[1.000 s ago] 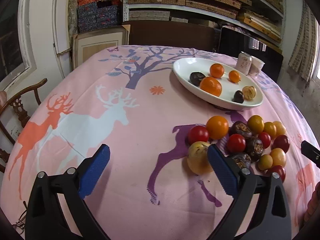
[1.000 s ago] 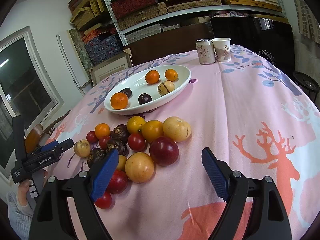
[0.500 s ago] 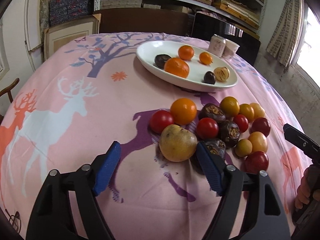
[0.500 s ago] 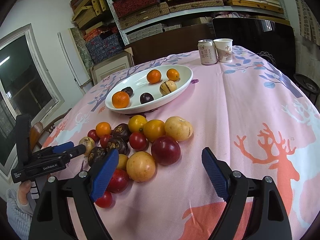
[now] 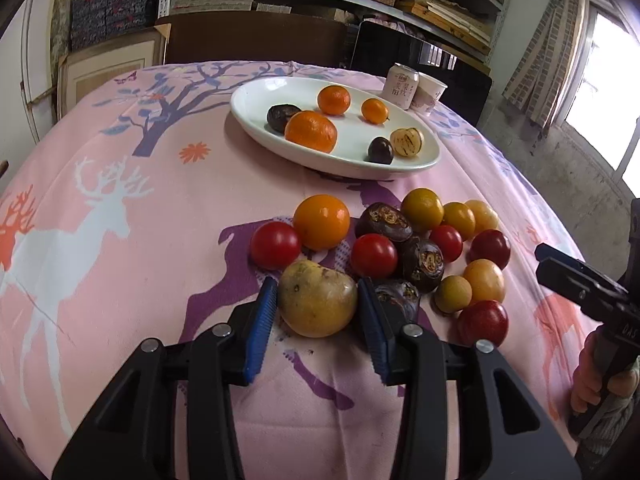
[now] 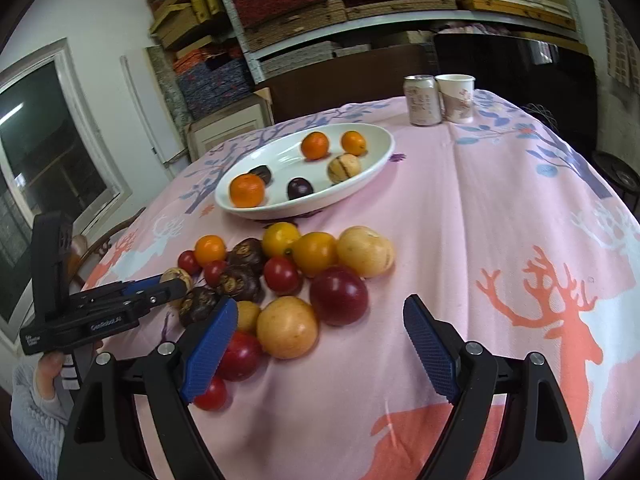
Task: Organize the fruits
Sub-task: 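Grasp a yellow-brown pear with the left tool while the right tool grasps a red plum, then lower the pear and red plum onto the plate and open both tools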
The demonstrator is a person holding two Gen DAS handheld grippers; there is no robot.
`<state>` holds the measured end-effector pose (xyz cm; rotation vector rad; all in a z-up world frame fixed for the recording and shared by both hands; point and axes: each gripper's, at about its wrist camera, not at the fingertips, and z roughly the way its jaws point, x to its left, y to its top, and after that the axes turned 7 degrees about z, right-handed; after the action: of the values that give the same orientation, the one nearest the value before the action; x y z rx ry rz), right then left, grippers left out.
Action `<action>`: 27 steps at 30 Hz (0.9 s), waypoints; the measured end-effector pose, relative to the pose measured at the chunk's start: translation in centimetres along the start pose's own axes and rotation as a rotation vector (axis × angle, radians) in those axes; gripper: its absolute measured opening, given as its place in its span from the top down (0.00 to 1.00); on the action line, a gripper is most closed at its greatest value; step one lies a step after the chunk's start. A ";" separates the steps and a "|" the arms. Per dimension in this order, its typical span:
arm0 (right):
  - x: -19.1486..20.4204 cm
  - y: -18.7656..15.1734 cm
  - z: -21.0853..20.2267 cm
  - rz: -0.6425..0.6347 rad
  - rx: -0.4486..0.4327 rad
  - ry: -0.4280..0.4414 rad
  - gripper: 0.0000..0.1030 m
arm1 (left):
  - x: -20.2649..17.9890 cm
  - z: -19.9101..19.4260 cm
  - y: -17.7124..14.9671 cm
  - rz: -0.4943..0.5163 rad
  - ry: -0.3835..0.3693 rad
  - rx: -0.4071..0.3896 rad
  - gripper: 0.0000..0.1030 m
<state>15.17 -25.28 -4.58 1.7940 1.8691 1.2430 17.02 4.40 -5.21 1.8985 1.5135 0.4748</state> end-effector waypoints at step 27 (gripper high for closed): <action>6.4 -2.3 2.0 -0.308 0.155 0.045 0.64 | -0.5 -0.5 -0.3 0.029 0.030 -0.008 0.60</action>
<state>13.71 -18.38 -5.14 1.4809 2.2190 1.0598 16.34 4.09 -5.05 1.9177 1.5033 0.5238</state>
